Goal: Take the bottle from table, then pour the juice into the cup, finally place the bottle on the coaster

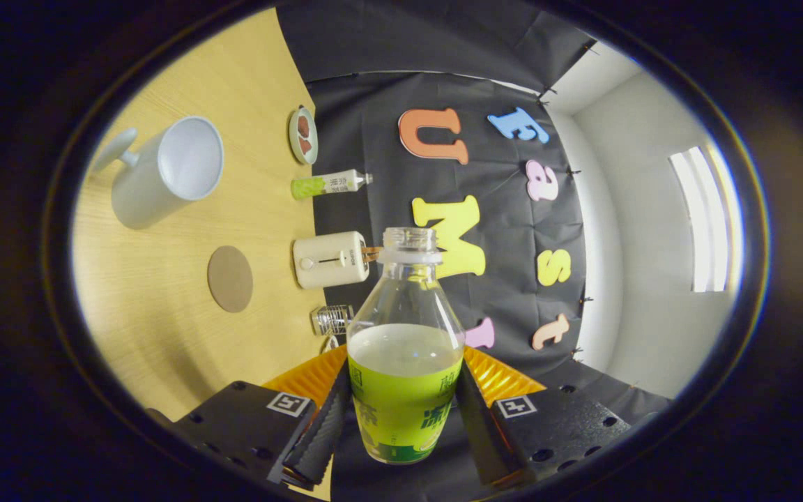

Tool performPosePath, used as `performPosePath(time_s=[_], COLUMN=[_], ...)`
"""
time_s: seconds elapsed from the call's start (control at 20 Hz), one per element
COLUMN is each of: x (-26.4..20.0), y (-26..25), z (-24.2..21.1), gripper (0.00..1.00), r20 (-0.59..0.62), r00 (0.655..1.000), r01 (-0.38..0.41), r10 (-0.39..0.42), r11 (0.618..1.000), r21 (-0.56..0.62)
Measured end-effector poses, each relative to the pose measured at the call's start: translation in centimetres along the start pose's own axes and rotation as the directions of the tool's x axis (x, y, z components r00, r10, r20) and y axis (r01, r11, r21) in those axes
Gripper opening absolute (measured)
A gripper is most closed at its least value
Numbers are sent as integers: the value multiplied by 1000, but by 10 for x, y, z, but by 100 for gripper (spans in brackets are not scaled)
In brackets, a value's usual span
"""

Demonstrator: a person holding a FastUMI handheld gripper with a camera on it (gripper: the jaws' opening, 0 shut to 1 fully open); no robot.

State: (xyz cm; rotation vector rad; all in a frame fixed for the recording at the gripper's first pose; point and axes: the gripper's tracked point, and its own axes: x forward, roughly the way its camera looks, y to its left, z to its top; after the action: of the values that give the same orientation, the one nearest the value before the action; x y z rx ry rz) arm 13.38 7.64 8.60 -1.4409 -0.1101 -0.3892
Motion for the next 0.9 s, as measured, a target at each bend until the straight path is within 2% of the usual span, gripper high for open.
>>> performPosePath(time_s=[0.65, 0.9], x=[-5, -8], y=[15, 13], z=[43, 58], gripper=[82, 82], r20=[50, 75], r00=[999, 997], r01=[2, 37], r10=[8, -16], r11=[979, 958], r21=[-206, -283])
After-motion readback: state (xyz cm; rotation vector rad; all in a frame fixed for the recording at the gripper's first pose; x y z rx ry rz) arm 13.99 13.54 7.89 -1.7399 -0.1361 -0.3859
